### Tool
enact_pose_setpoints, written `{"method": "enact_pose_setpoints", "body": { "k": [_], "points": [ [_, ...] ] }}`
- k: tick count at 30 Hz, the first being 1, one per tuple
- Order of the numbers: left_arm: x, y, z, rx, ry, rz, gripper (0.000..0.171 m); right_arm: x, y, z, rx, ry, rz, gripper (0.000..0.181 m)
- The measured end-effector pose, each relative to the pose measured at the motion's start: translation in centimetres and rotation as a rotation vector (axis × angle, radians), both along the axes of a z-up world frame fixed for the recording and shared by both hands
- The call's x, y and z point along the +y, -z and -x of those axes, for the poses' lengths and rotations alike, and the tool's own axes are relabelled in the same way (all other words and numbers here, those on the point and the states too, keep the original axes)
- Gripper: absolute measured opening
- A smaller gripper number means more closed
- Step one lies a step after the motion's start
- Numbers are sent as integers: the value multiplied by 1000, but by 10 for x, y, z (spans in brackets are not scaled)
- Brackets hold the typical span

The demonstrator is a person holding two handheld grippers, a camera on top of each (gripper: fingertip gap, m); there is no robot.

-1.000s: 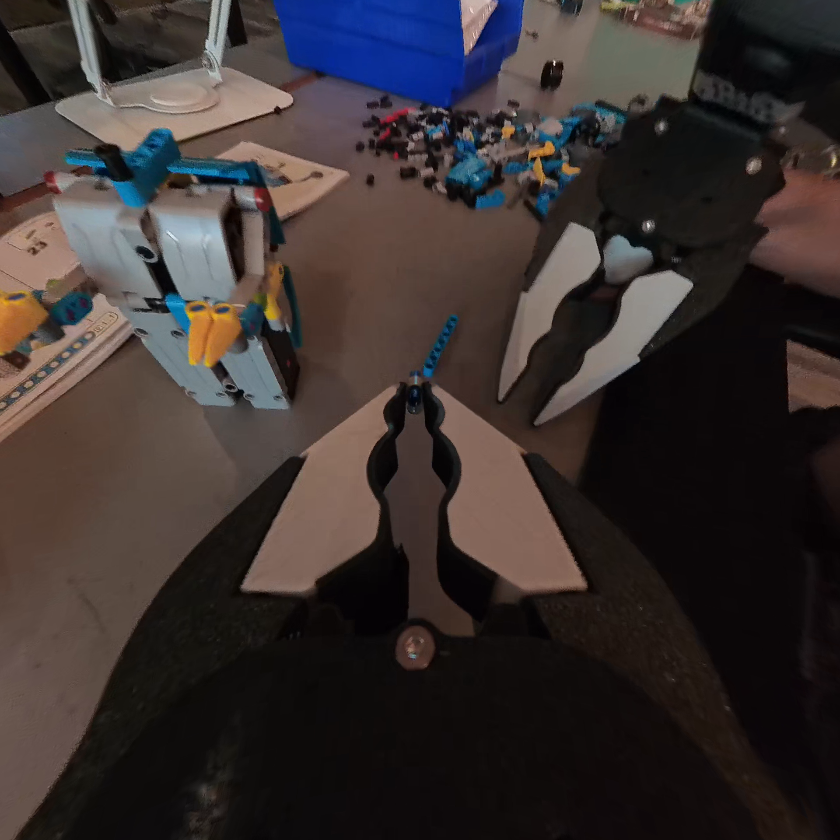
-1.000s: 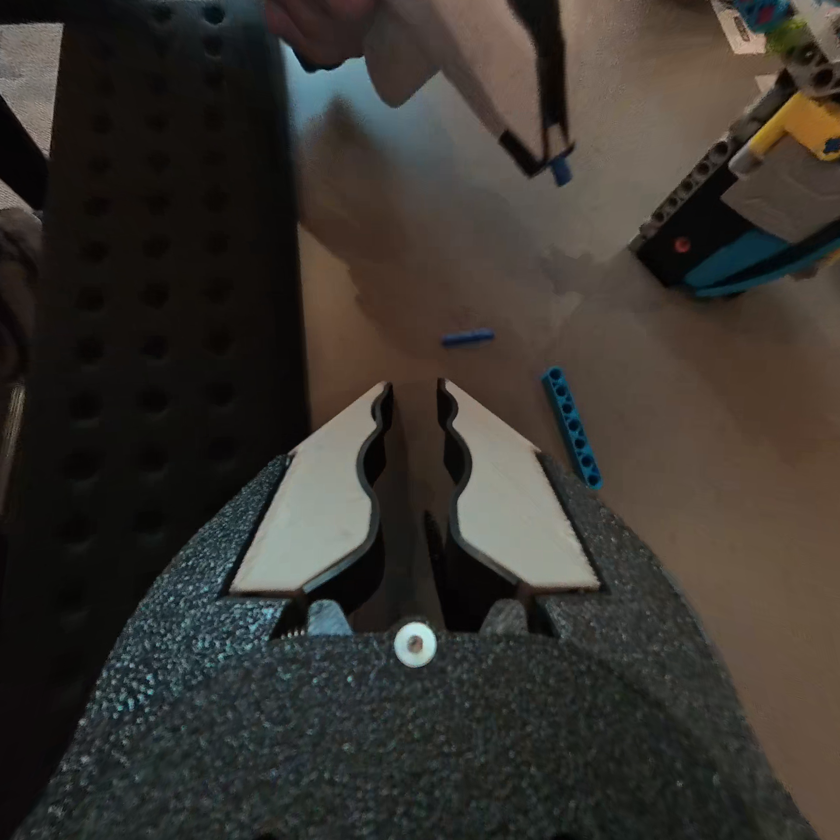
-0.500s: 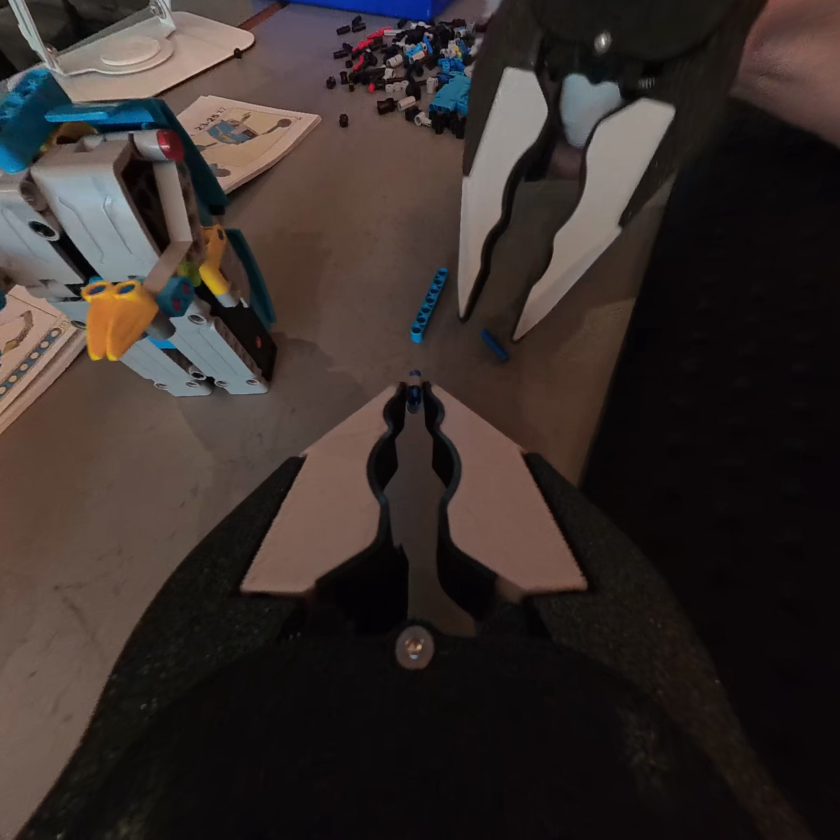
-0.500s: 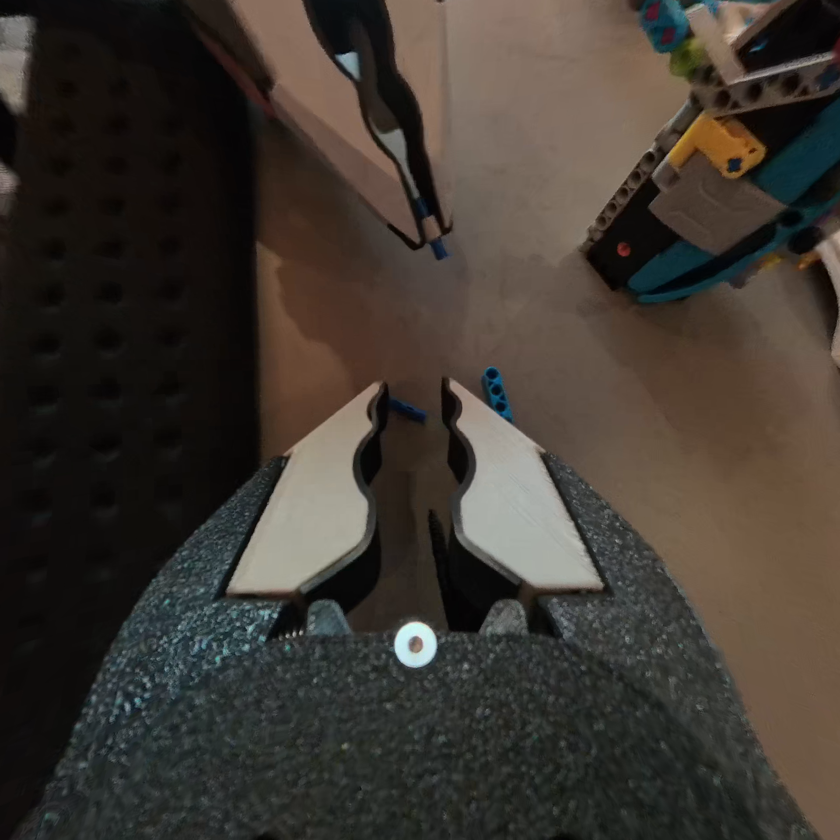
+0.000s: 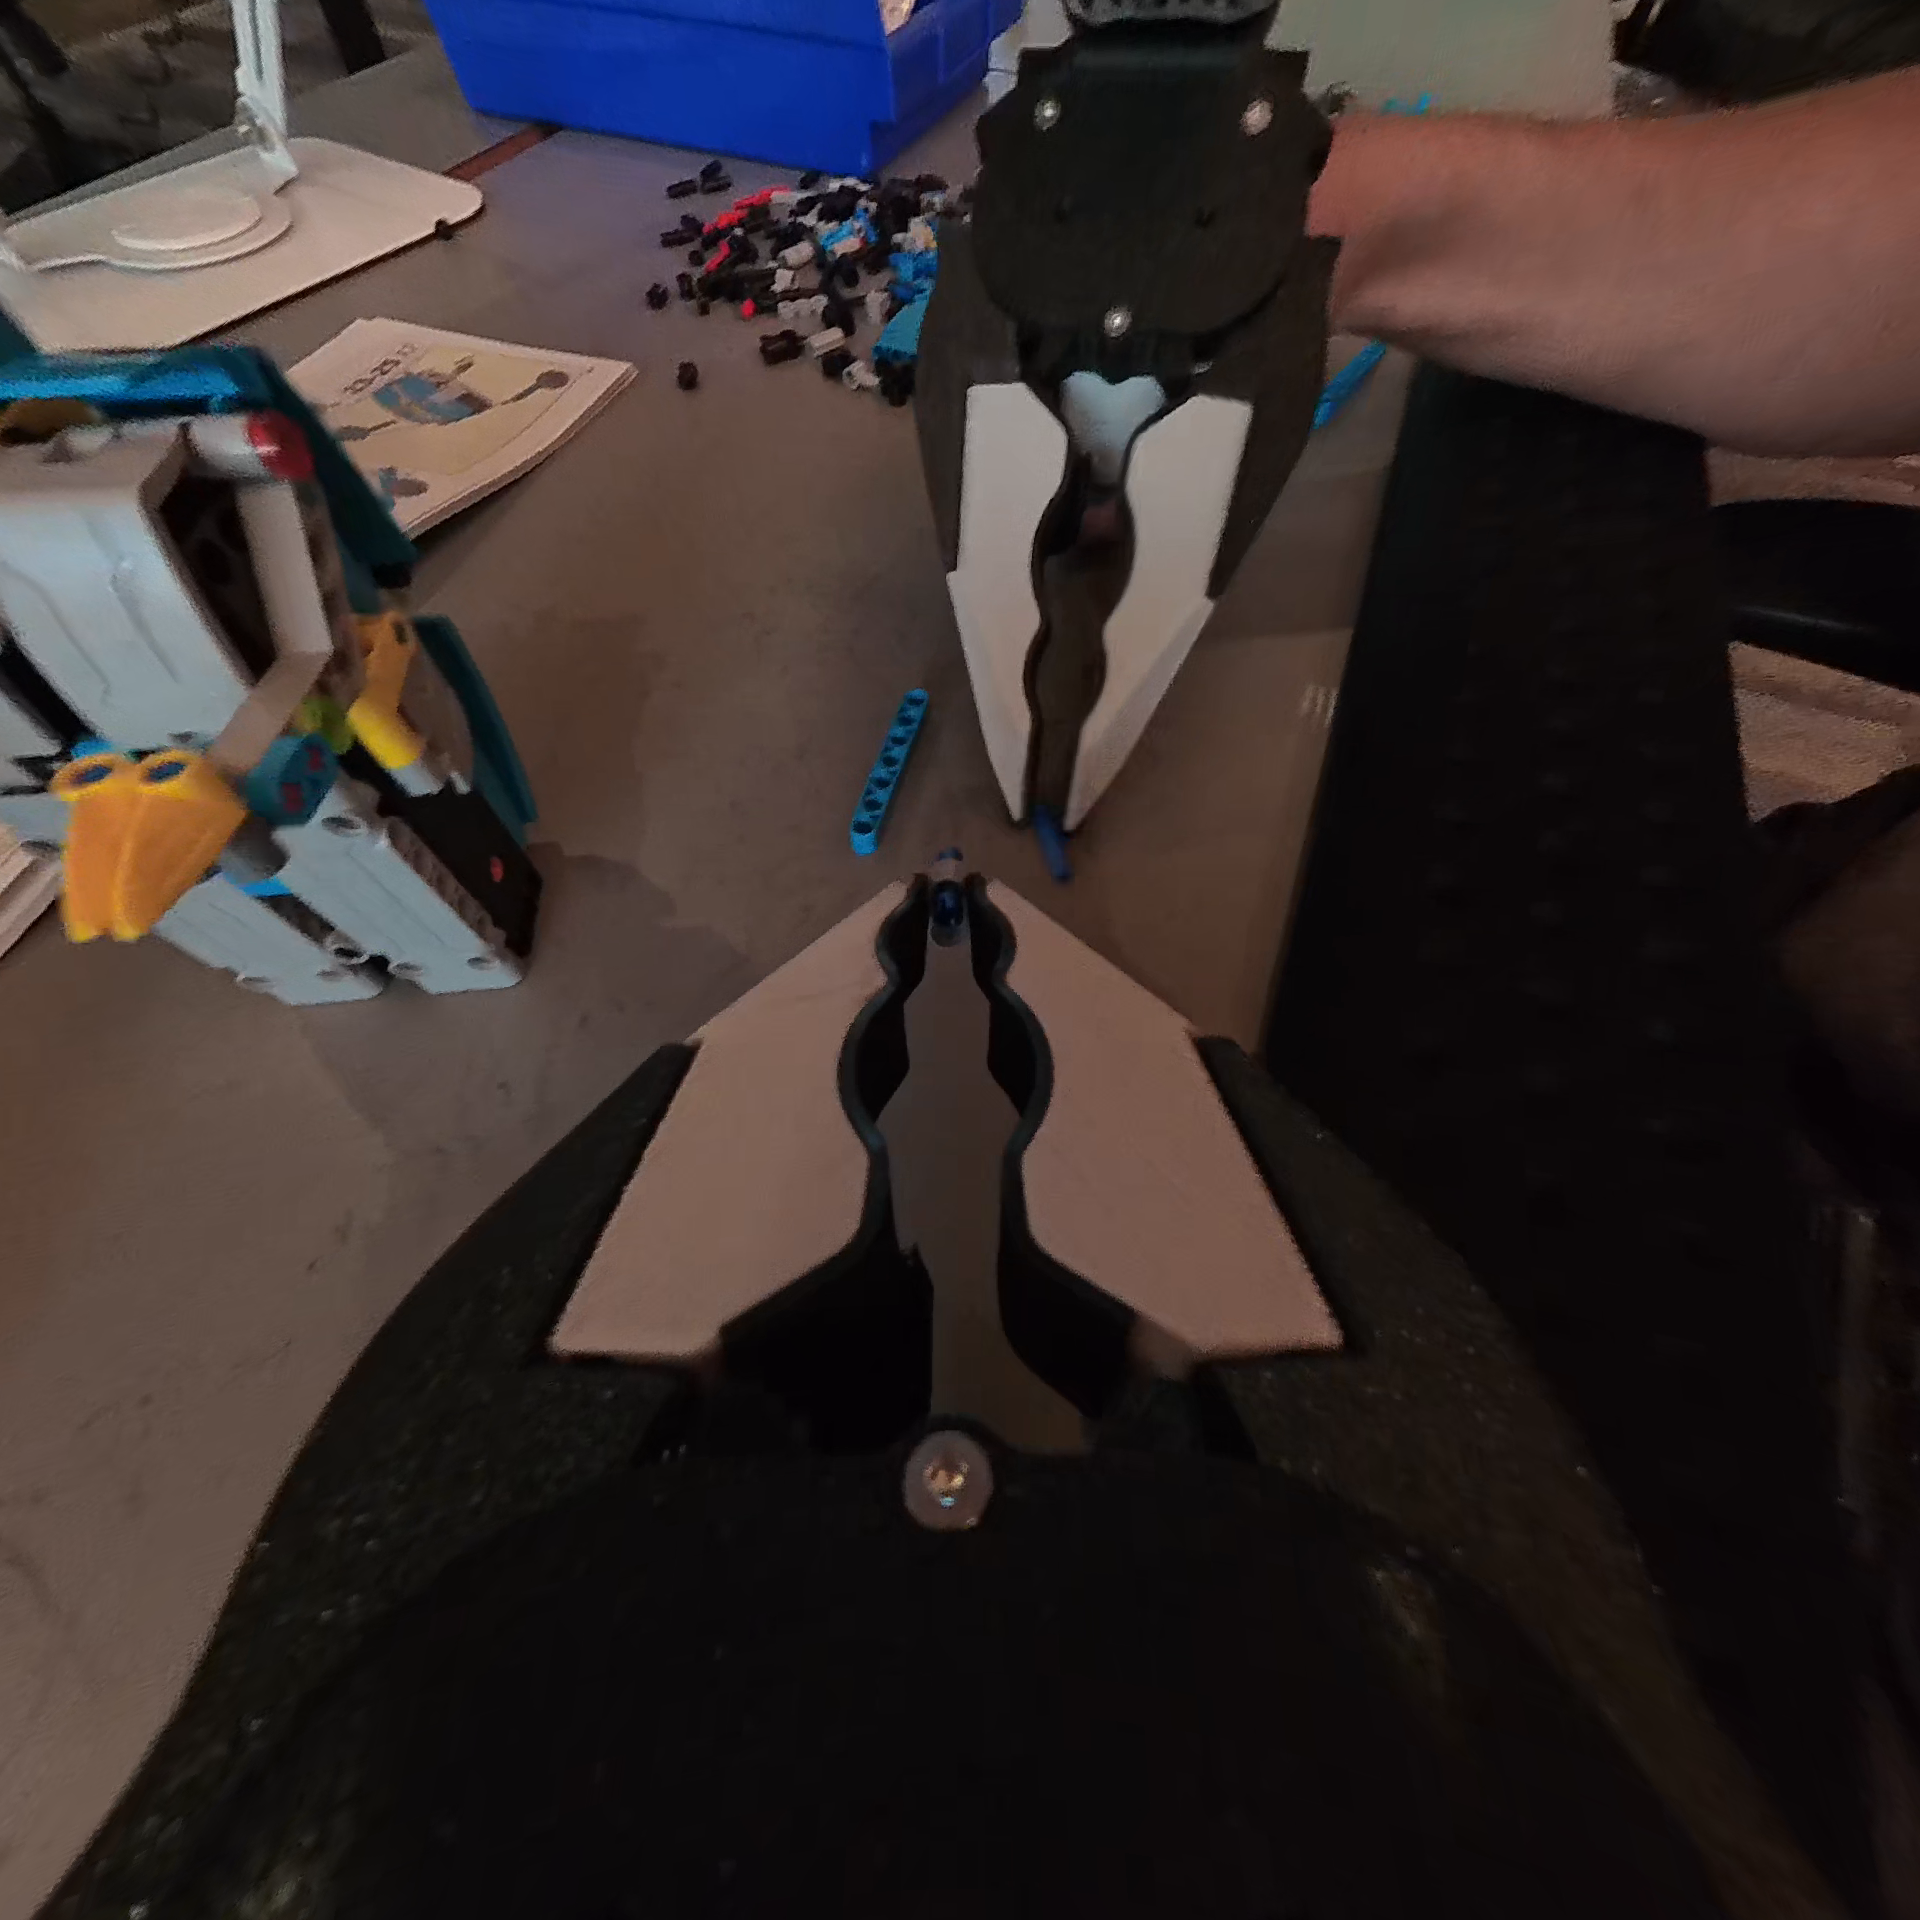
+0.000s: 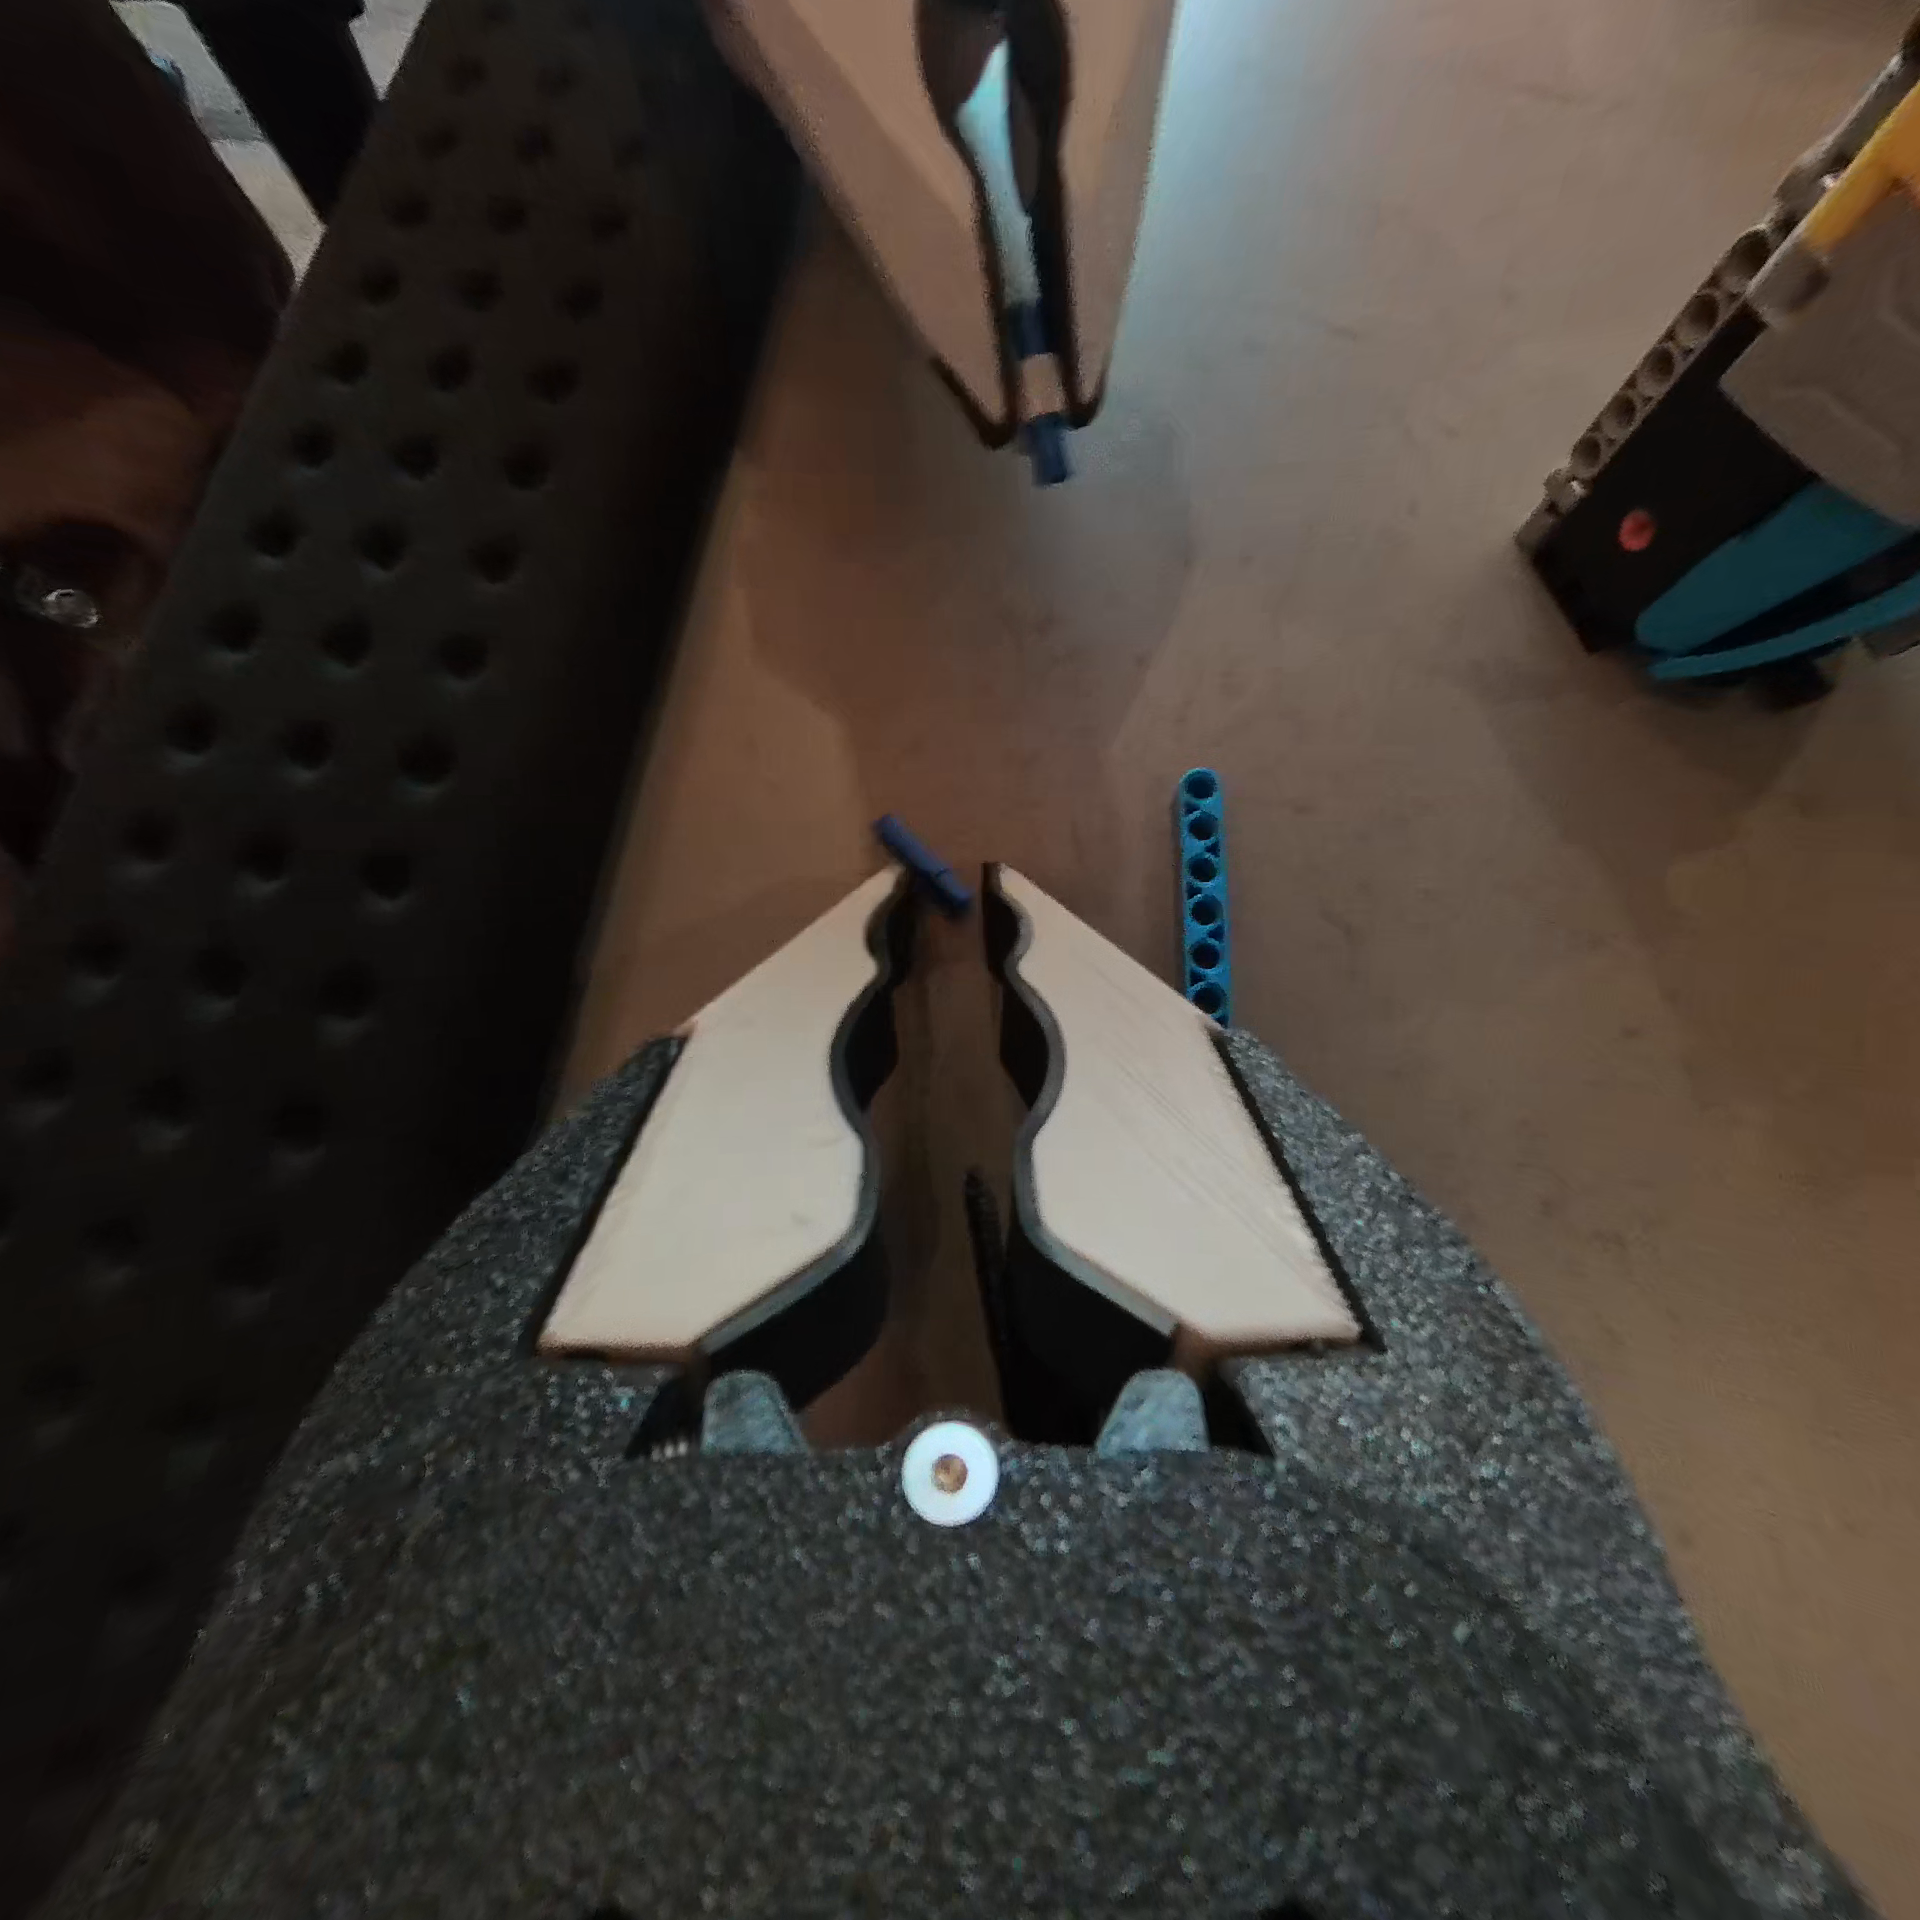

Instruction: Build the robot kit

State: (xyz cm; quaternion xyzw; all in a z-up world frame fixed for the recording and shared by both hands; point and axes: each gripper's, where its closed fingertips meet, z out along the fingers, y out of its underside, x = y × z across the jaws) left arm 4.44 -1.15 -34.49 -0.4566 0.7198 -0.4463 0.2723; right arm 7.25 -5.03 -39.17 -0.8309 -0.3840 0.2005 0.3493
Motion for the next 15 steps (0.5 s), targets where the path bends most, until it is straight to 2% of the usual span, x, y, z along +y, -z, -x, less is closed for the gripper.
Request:
{"method": "enact_pose_setpoints", "body": {
  "k": [2,7,11,15],
  "points": [
    [-8,1,-1,-1,23,-11,7,1,0,0,-36,0,-31,6],
    [-14,12,-5,25,29,-109,7,0,-5,1,-60,29,-70,5],
    [-16,12,-13,1,3,-159,7,14,-38,2,-11,114,-196,5],
    [-10,20,-21,20,-49,-238,7,22,-23,-24,-286,188,-245,5]
  ]
}}
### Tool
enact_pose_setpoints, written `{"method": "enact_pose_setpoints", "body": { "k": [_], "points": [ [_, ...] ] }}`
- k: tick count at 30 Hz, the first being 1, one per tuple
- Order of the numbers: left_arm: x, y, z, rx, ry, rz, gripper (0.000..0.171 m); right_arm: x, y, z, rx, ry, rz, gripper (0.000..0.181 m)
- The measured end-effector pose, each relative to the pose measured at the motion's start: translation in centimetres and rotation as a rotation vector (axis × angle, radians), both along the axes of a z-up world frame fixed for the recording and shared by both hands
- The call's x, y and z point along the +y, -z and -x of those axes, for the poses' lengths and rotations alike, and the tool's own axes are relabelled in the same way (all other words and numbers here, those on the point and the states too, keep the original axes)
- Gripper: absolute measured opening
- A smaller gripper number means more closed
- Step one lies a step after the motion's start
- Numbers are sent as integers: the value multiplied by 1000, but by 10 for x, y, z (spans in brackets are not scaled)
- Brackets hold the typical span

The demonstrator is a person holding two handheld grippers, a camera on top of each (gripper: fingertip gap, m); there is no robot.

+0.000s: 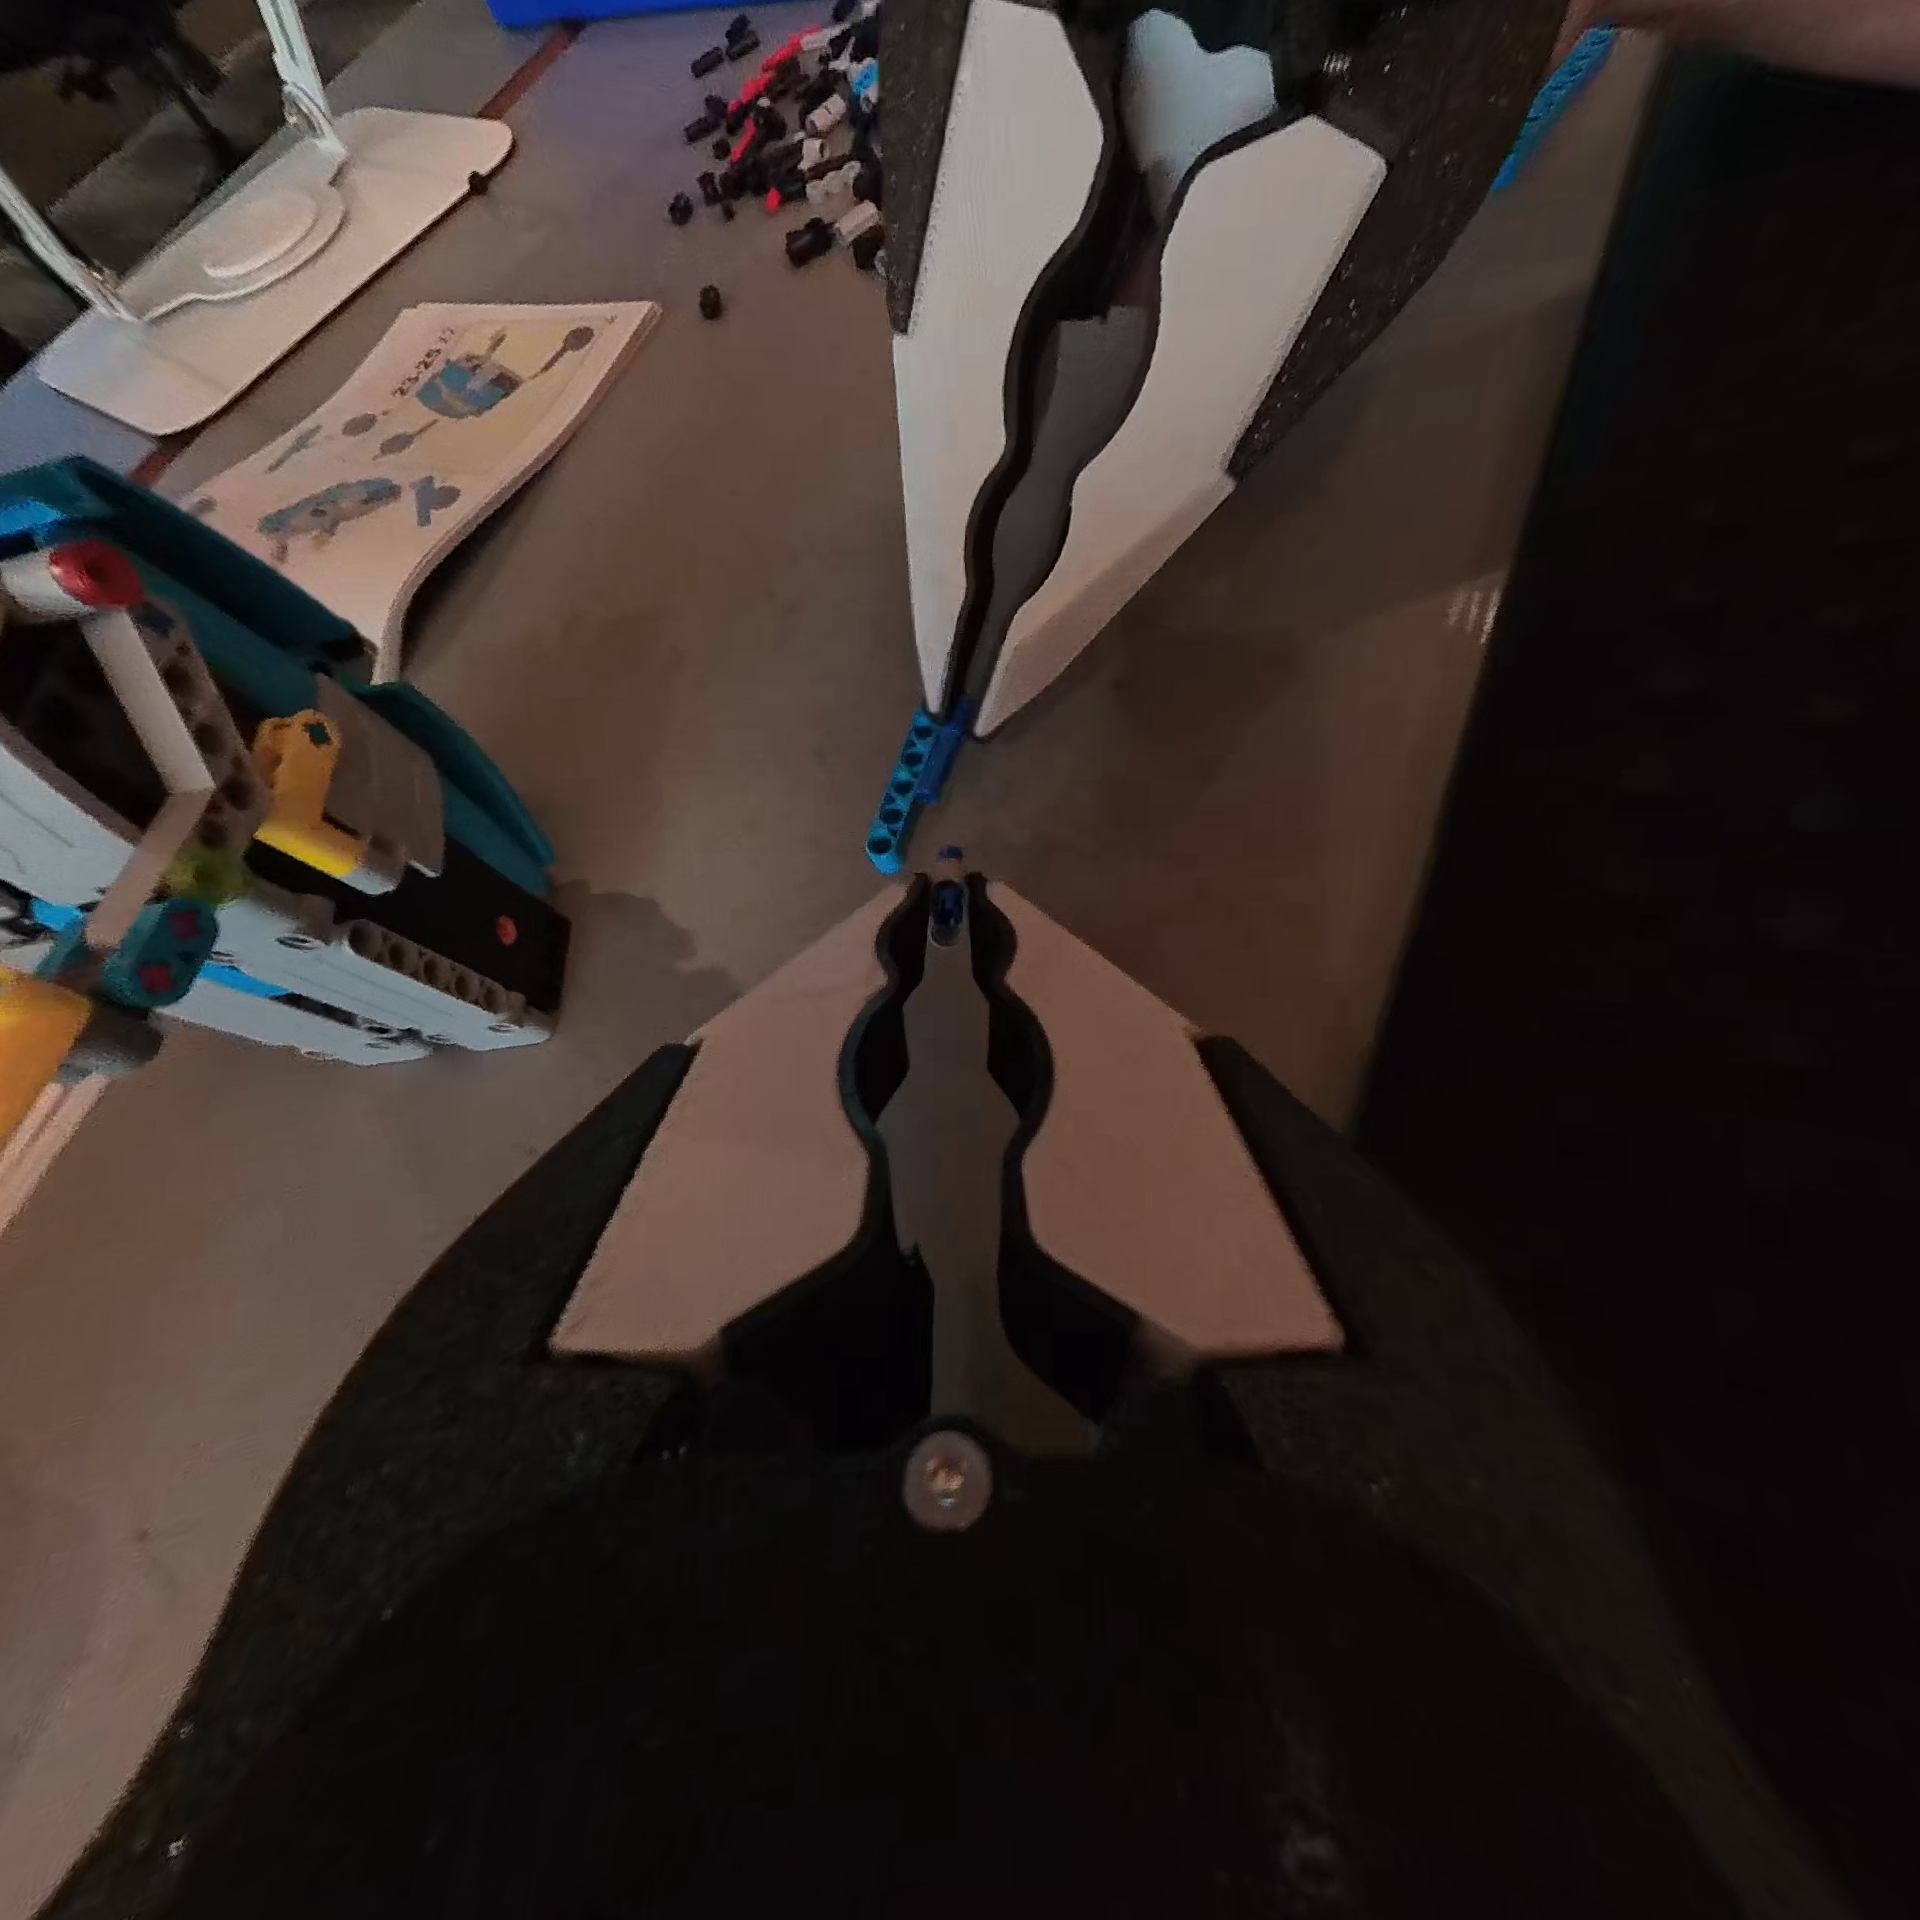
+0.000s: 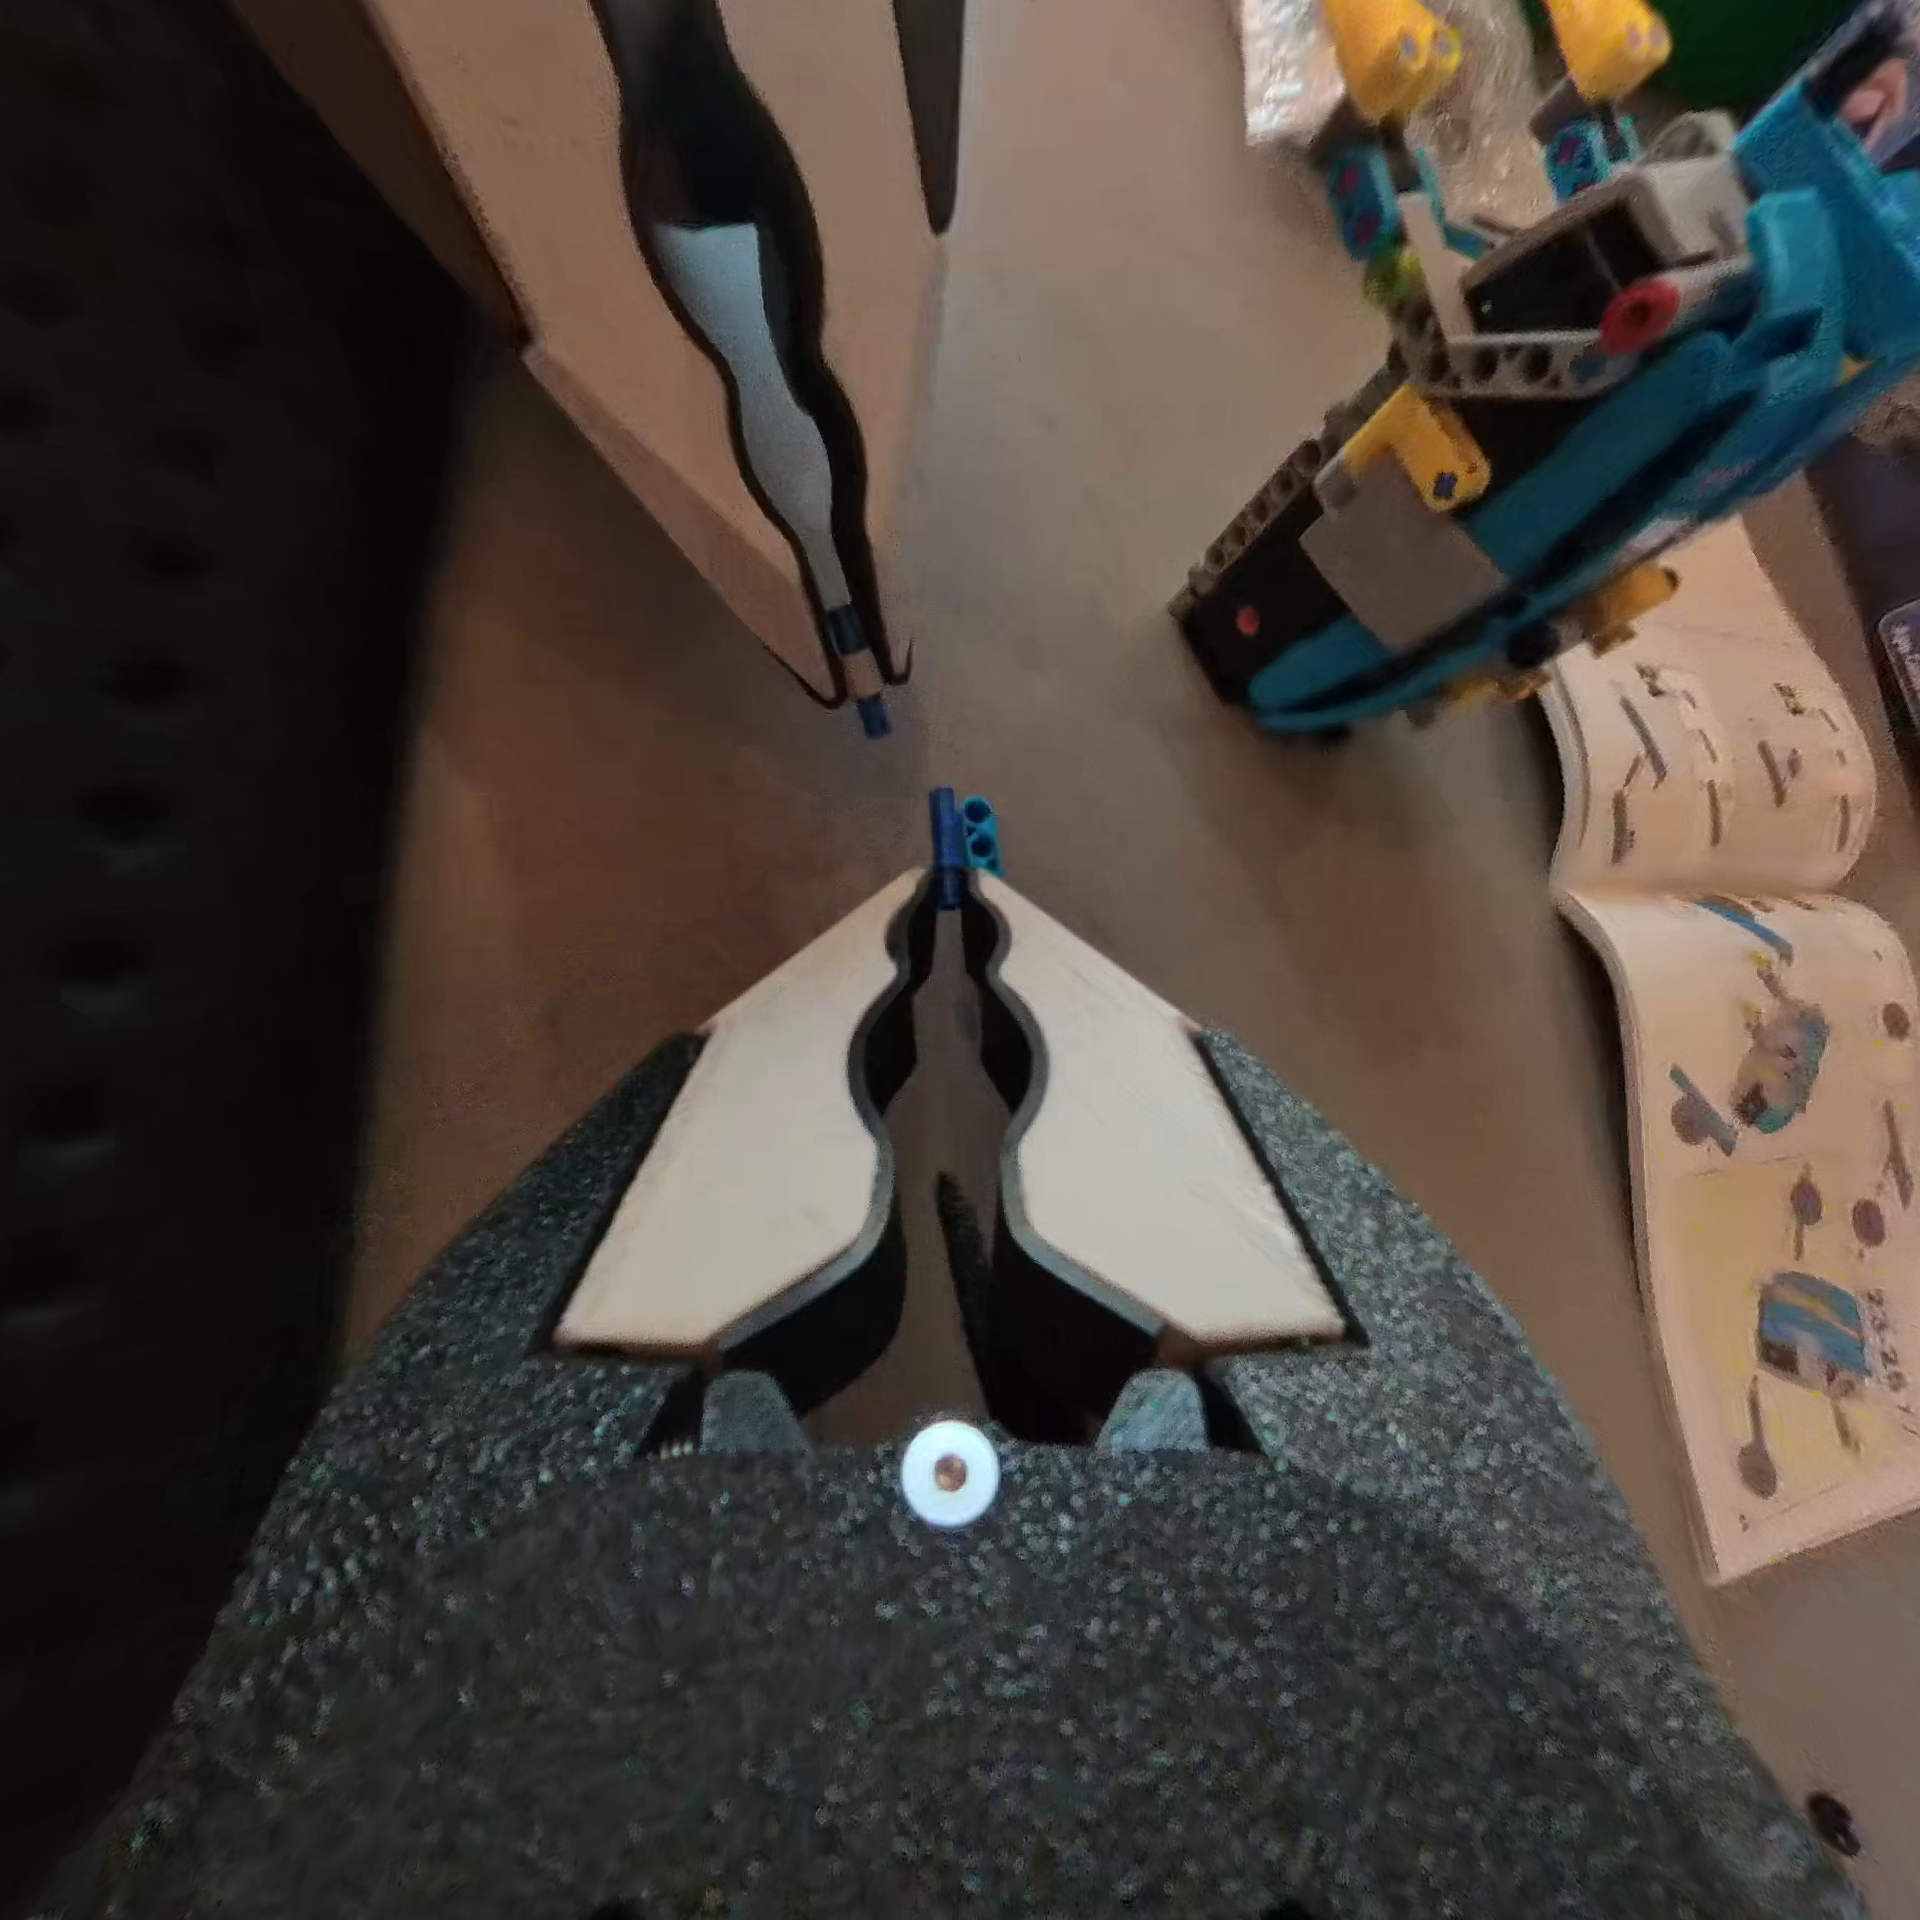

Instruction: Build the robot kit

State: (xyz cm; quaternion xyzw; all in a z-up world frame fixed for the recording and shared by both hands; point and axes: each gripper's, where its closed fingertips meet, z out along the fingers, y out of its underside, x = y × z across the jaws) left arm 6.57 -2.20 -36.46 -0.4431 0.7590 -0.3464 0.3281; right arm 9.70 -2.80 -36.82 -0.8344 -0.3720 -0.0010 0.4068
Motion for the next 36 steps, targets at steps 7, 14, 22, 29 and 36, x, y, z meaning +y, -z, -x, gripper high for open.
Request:
{"method": "enact_pose_setpoints", "body": {
  "k": [7,14,22,29,36],
  "points": [
    [-8,-4,-12,-40,-1,-32,7,-8,-4,5,84,-16,28,5],
    [-13,4,-16,-20,17,-100,7,-9,-6,15,111,-46,27,5],
    [-11,0,-18,-17,6,-38,7,-7,-19,16,225,-37,15,5],
    [4,-11,-16,-62,-55,36,7,-24,-21,-27,100,49,202,5],
    [3,-19,-10,-99,-42,67,7,-102,-23,-86,-172,192,663,5]
  ]
}}
